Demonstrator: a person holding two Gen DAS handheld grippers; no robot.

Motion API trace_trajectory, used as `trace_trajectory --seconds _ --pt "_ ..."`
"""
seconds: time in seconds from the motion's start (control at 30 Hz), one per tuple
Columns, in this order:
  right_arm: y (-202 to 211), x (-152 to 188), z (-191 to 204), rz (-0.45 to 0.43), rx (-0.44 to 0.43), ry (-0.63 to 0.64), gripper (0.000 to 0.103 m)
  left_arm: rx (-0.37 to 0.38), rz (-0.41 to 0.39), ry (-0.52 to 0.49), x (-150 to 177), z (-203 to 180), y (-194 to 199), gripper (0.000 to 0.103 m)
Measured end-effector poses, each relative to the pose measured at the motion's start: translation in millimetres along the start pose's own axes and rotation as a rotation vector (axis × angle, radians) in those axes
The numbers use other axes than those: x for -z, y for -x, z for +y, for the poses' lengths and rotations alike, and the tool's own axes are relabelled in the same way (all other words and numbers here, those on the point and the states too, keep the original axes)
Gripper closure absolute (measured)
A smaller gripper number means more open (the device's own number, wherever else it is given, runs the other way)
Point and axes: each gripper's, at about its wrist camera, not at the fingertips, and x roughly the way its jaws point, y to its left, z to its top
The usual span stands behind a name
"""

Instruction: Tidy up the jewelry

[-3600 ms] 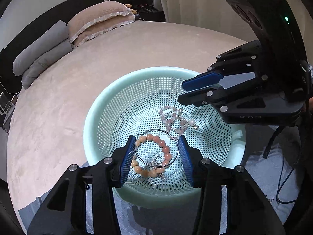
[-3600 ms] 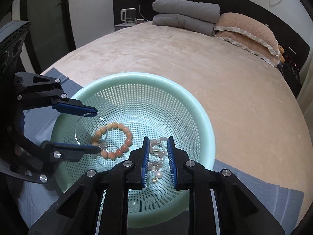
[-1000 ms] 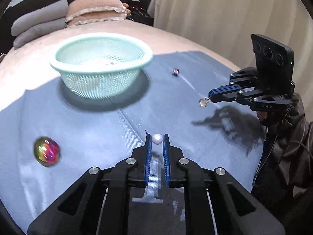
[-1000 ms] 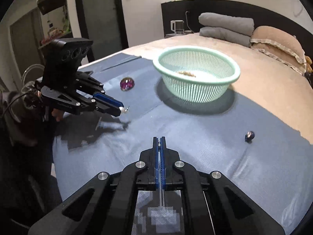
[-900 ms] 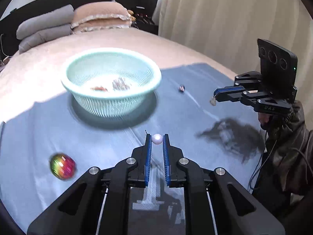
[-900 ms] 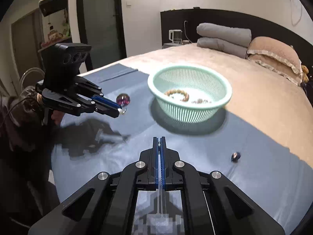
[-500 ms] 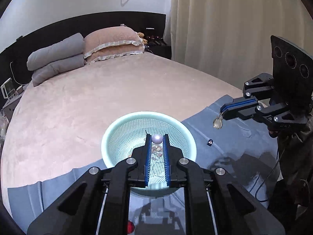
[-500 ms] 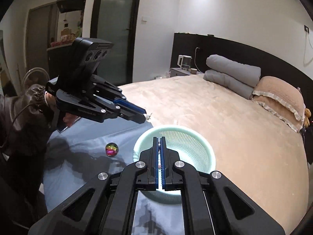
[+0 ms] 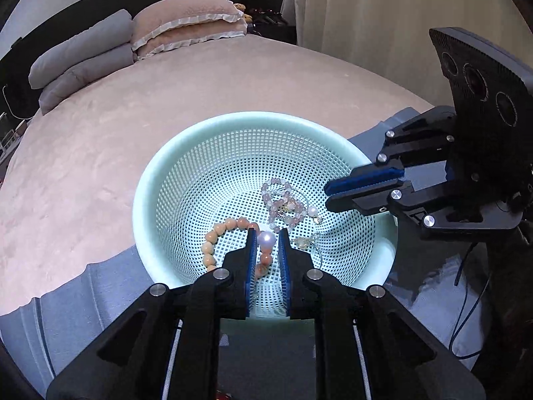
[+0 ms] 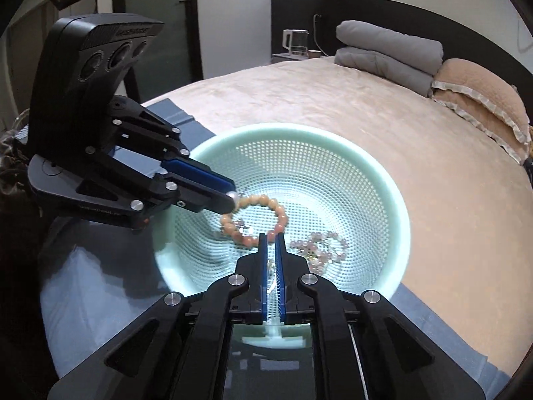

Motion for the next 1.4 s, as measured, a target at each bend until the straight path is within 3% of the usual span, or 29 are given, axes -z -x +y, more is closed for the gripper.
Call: trace_trajectory --seconds 0.03,0.07,0.13,0.23,0.4,0.53,0.7,0.73,0.77,0.8,0.87,0.9,1.17,1.4 --pt "5.6 -0.1 -2.9 -0.021 0.056 -0.022 0.049 -0.005 -0.017 -0.002 -0.6 -0.4 4.8 0.05" --pt "11.1 1.3 -9.2 -0.06 0.095 -0.048 0.014 -0.032 -0.045 -0.005 -1.3 0.7 12.3 0.018" --pt "30.2 2.7 -15.4 -0.142 0.153 -0.106 0.011 -0.103 -0.155 -0.001 -3.3 5.5 34.2 0.006" --pt "42.0 3.0 -34.0 -0.157 0.195 -0.257 0.01 -0.139 -0.23 0.033 -3.9 19.2 54.9 0.006" --pt "32.8 15.0 -55.6 -0.095 0.167 -0.507 0.01 -0.22 -0.095 0.144 -5.9 45.9 30.1 0.006" --pt "6.8 29.1 -54.1 0.011 0.206 -0.548 0.01 -0.235 -0.013 0.229 2.2 57.3 6.8 0.006" --pt "-20.6 41.1 -51.9 0.074 0.16 -0.567 0.013 -0.212 0.011 0.266 12.0 56.4 -10.9 0.008" --pt "-24.0 41.9 -51.0 0.077 0.139 -0.572 0.021 -0.205 0.011 0.271 13.3 55.0 -14.0 0.014" --pt "-27.4 44.0 -51.5 0.086 0.117 -0.584 0.056 -0.193 0.022 0.269 15.1 53.1 -17.9 0.03" --pt "-30.5 46.3 -52.3 0.087 0.069 -0.612 0.073 -0.167 0.043 0.271 15.9 51.7 -22.6 0.038" --pt "-30.5 45.9 -50.9 0.086 0.066 -0.614 0.074 -0.122 0.055 0.288 16.5 48.3 -26.1 0.061" --pt "-29.4 44.7 -48.1 0.089 0.075 -0.602 0.074 -0.131 0.053 0.287 17.2 45.4 -24.4 0.063" --pt "4.3 39.4 -35.2 0.053 0.088 -0.571 0.074 -0.193 0.025 0.212 14.6 10.0 17.1 0.063" --pt "57.7 59.8 0.1 0.035 0.089 -0.569 0.074 -0.202 0.007 0.181 32.3 -35.1 63.8 0.063"
